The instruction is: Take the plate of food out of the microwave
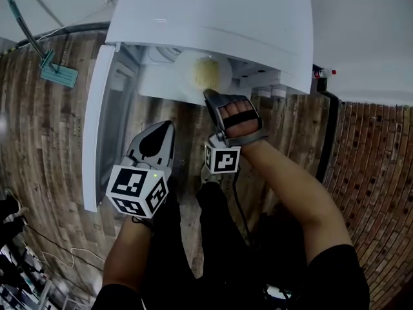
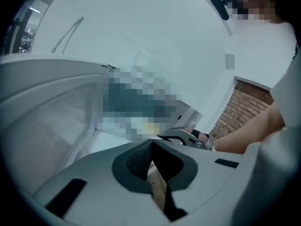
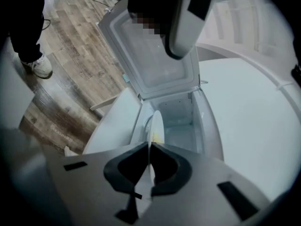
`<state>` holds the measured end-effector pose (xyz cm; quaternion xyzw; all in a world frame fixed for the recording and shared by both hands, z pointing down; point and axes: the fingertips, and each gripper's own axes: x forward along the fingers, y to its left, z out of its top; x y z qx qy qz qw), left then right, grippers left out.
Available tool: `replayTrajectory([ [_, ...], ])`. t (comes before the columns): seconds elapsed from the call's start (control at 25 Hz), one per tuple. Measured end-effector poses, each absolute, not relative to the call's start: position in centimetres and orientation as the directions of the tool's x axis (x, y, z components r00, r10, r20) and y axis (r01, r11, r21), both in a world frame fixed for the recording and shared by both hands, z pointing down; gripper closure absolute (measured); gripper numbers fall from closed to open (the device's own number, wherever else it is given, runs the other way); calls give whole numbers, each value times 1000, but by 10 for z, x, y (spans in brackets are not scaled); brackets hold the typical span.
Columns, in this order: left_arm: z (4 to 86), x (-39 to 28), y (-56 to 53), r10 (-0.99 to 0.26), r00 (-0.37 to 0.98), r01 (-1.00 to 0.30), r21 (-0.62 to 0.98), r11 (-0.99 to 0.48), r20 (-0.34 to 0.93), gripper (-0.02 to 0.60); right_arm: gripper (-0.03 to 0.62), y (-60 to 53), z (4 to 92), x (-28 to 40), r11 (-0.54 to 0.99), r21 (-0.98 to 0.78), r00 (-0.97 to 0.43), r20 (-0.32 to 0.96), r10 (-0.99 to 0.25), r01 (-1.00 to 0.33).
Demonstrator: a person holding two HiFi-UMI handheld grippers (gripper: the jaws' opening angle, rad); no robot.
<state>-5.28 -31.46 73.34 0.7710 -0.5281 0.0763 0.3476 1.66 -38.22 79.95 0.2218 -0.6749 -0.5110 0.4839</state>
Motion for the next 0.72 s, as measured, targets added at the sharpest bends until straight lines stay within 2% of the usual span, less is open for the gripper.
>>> replayTrajectory([
  [0.36,660,-66,-289,-805,368,-900,397,-182,465,589,569,-301,708,14,373,915,-519,396,-758,153],
  [0.72,537,-53,-302,-864,340,-916,338,-216,371,589,569,-321,561,35,269,962,-496,260,-829,54],
])
